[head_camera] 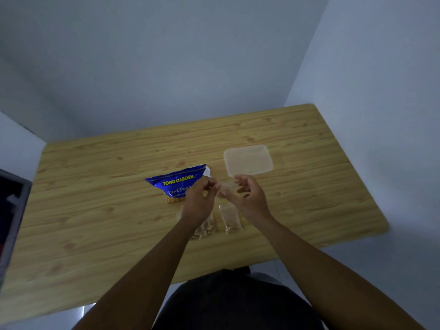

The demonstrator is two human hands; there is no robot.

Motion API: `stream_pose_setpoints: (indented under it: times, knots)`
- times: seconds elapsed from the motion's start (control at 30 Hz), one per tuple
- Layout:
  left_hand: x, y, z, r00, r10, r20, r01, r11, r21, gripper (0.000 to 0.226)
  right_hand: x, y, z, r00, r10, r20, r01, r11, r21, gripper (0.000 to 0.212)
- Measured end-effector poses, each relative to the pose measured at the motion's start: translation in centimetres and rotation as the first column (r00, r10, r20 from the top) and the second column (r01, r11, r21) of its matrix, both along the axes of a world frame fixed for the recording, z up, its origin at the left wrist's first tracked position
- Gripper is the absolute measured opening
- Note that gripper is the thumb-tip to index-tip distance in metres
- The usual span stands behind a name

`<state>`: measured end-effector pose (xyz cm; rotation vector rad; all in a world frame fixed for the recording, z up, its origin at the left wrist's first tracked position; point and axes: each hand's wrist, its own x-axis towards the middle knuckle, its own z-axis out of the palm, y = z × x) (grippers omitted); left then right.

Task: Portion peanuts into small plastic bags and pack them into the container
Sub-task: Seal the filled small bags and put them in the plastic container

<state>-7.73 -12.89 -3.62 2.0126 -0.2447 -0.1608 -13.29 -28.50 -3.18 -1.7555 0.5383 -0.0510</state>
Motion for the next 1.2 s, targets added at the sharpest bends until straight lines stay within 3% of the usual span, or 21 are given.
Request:
stream_pose_setpoints:
  times: [0.07, 0.23, 0.4, 0.57, 0.83, 0.97, 1.03, 1.1, 1.2]
  knots:
    - [-0.1, 0.1, 0.1, 1.0, -0.004, 0.025, 0.004, 0.999, 0.033, 0.005, 0.4, 0.1, 0.6, 0.998, 0.055, 0.03, -0.054, 0.998, -0.039, 0.045]
    - [-0.3, 0.4, 0.5, 0.997, -0.004, 0.08, -0.001, 0.998, 0.064, 0.007, 1.7, 0.9, 1.1, 0.991, 0.087, 0.099, -0.07, 0.984, -0.167, 0.006]
    - [-0.5, 0.6, 0.9, 0.992, 0.018, 0.122, -0.026, 0.997, 0.067, 0.007, 2.5, 1.2, 1.3, 0.978, 0.15, 0.145, -0.094, 0.938, -0.335, 0.013]
    - [-0.2, 1.1, 1.2, 0.997, 0.053, 0.061, -0.054, 0.999, 0.004, 0.008, 2.7, 0.9, 1.9, 0.989, 0.119, 0.09, -0.101, 0.977, -0.188, 0.006]
    - [-0.4, 1.3, 1.3, 0.999, -0.019, -0.05, 0.018, 1.0, -0.024, 0.007, 2.3, 0.9, 1.6, 0.99, 0.126, 0.059, -0.11, 0.969, -0.22, 0.01]
    - [-0.1, 1.2, 1.5, 1.0, 0.015, -0.013, -0.015, 1.0, 0.014, 0.01, 2.3, 1.4, 1.6, 0.991, 0.117, 0.061, -0.106, 0.981, -0.165, 0.01]
    - [0.0, 1.3, 1.4, 1.0, 0.027, -0.016, -0.027, 0.999, 0.022, 0.01, 1.9, 1.3, 1.3, 0.995, 0.094, 0.028, -0.091, 0.993, -0.077, 0.003]
    - [-0.1, 1.6, 1.1, 0.998, 0.042, -0.037, -0.041, 0.999, 0.034, 0.01, 1.4, 0.9, 0.8, 0.997, 0.056, -0.059, -0.059, 0.997, -0.041, 0.015]
    - [-0.5, 2.4, -0.2, 0.984, 0.091, -0.155, -0.087, 0.996, 0.035, 0.013, 0.4, 0.0, -1.4, 0.951, -0.005, -0.31, -0.05, 0.984, -0.171, 0.03]
